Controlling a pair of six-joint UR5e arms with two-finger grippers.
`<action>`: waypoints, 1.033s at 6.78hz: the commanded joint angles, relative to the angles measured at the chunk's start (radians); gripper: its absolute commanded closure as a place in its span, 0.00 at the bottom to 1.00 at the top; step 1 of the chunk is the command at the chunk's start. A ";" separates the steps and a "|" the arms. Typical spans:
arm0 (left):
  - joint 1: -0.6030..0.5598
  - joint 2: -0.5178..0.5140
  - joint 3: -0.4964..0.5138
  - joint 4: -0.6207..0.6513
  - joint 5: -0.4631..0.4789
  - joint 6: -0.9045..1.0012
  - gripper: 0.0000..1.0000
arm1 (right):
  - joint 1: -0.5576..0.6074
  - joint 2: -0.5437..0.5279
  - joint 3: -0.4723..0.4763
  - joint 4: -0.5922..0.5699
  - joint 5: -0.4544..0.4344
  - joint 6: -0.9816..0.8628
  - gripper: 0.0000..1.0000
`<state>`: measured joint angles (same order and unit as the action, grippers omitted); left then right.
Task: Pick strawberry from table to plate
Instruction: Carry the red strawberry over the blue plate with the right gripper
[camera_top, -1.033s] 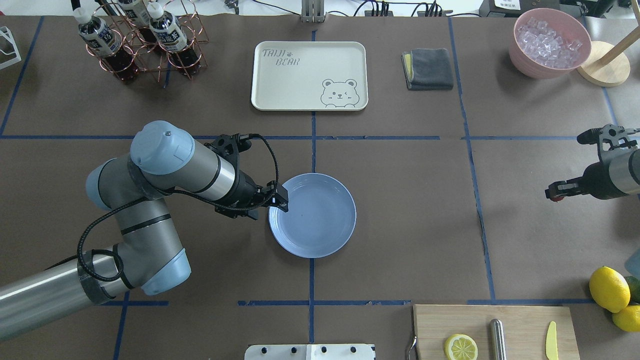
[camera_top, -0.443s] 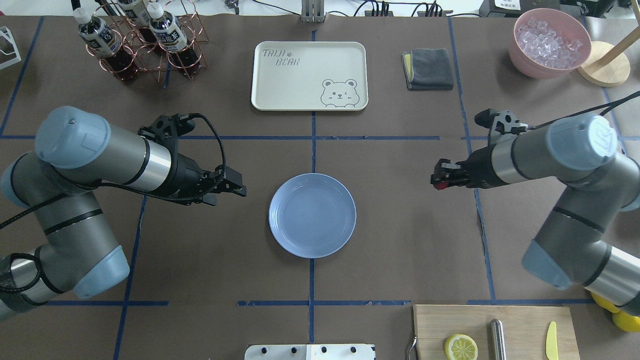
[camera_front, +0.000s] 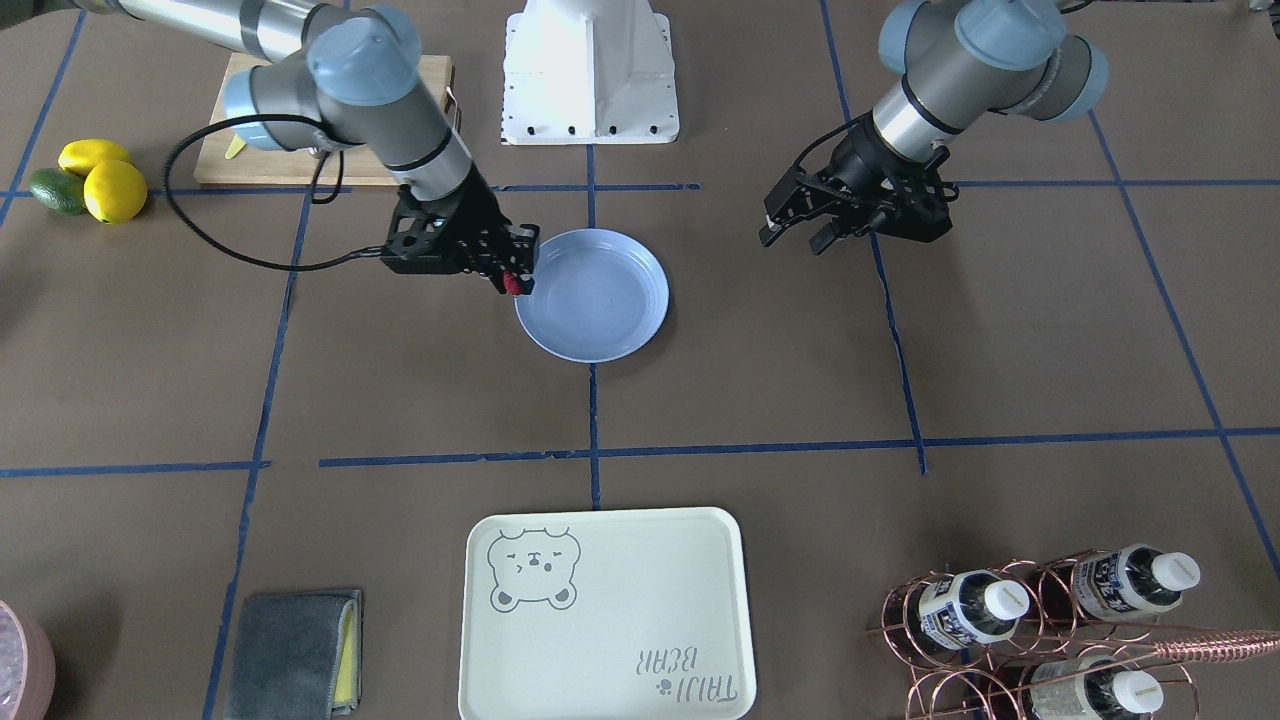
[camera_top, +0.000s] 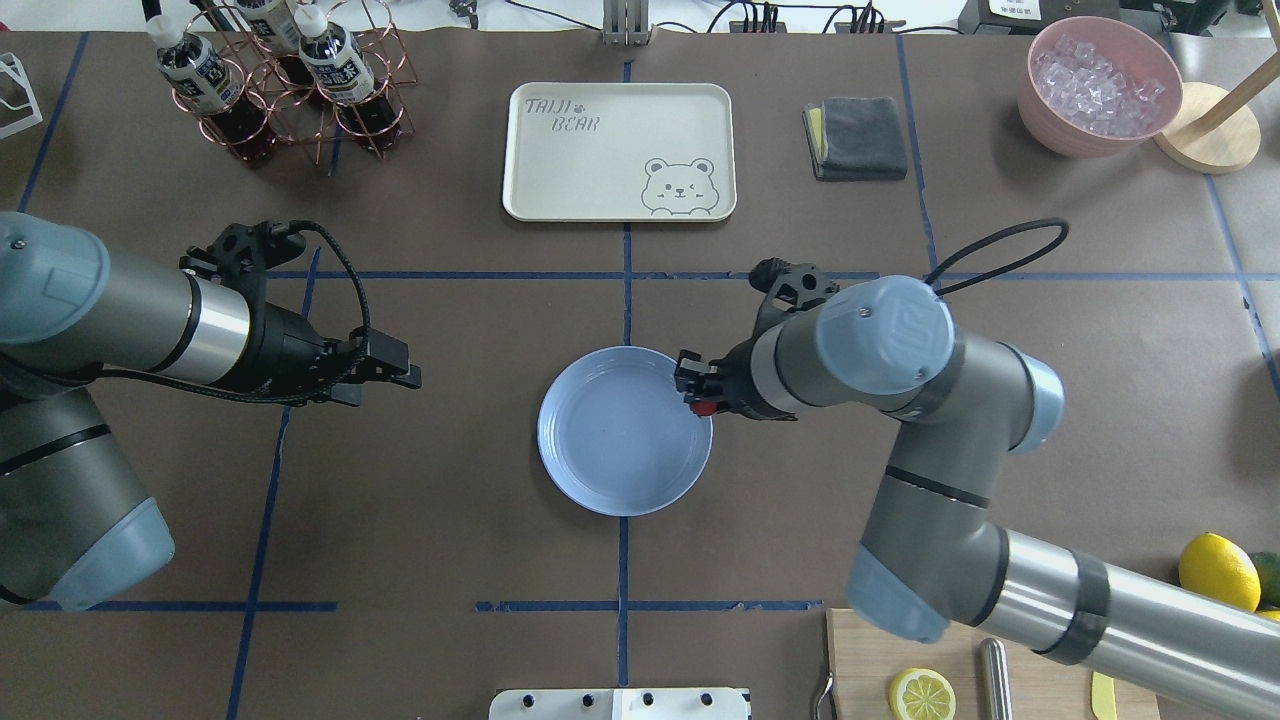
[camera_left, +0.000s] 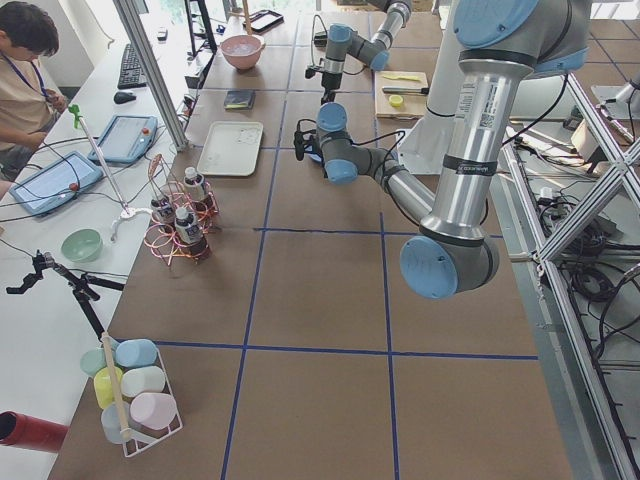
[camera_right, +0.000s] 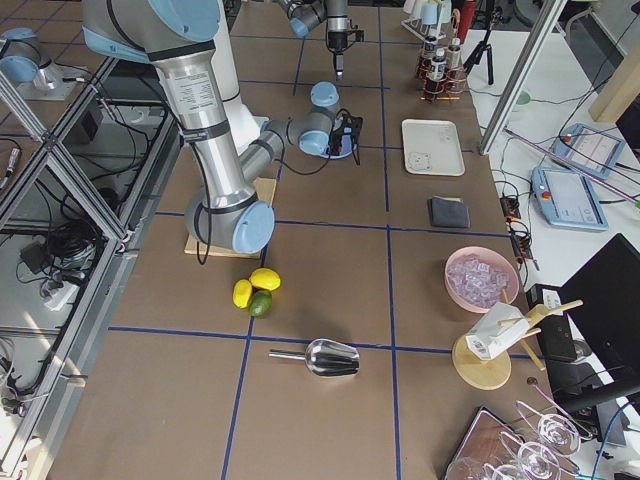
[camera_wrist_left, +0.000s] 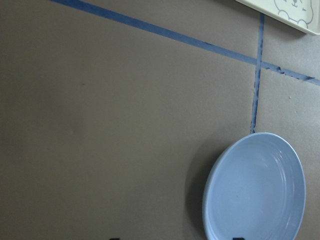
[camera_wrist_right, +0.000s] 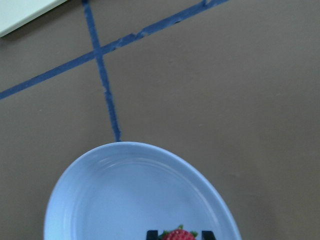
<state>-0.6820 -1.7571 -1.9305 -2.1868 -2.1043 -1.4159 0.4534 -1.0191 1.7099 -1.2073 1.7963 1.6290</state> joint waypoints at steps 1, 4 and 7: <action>-0.007 0.018 -0.010 0.001 0.003 0.005 0.20 | -0.058 0.170 -0.162 -0.044 -0.075 0.061 1.00; -0.004 0.014 -0.009 0.001 0.006 0.003 0.20 | -0.074 0.155 -0.161 -0.110 -0.077 0.060 1.00; -0.001 0.013 -0.001 0.001 0.007 0.002 0.19 | -0.075 0.157 -0.164 -0.132 -0.083 0.060 0.94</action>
<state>-0.6842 -1.7436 -1.9345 -2.1859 -2.0971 -1.4141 0.3797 -0.8623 1.5471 -1.3326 1.7146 1.6879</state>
